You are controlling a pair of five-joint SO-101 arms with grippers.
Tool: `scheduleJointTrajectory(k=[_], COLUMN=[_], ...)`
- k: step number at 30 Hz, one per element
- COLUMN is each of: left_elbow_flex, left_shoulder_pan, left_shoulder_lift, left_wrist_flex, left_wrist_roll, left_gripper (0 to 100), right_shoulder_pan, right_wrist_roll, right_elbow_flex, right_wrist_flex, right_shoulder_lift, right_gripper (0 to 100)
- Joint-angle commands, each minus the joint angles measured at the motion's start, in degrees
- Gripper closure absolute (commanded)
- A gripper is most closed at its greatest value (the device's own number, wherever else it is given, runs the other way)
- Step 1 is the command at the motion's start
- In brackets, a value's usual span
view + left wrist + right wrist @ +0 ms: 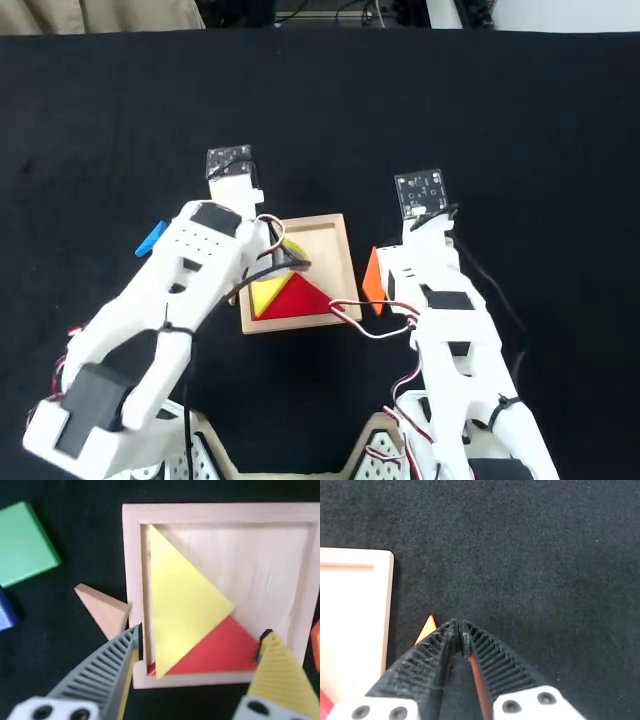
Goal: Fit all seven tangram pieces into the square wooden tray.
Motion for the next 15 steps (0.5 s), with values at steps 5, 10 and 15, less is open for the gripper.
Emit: scheduleJointTrajectory(k=[5, 10, 15], left_elbow_flex=[4.88, 3.30, 3.12], left_shoulder_pan=[-1.27, 2.59, 12.00], left_shoulder_lift=[-5.63, -7.74, -7.82], left_wrist_flex=[1.58, 0.35, -0.18], left_wrist_roll=[-20.31, -20.66, -21.01], left_gripper=[66, 83, 94], right_shoulder_pan=[-0.97, -0.97, -0.79], right_wrist_roll=[0.44, 0.44, 0.44], right_elbow_flex=[-1.45, -1.45, -1.45], right_wrist_flex=[-1.05, -1.05, -1.05], right_shoulder_lift=[-1.10, -1.10, -1.10], right_gripper=[98.4, 98.4, 98.4])
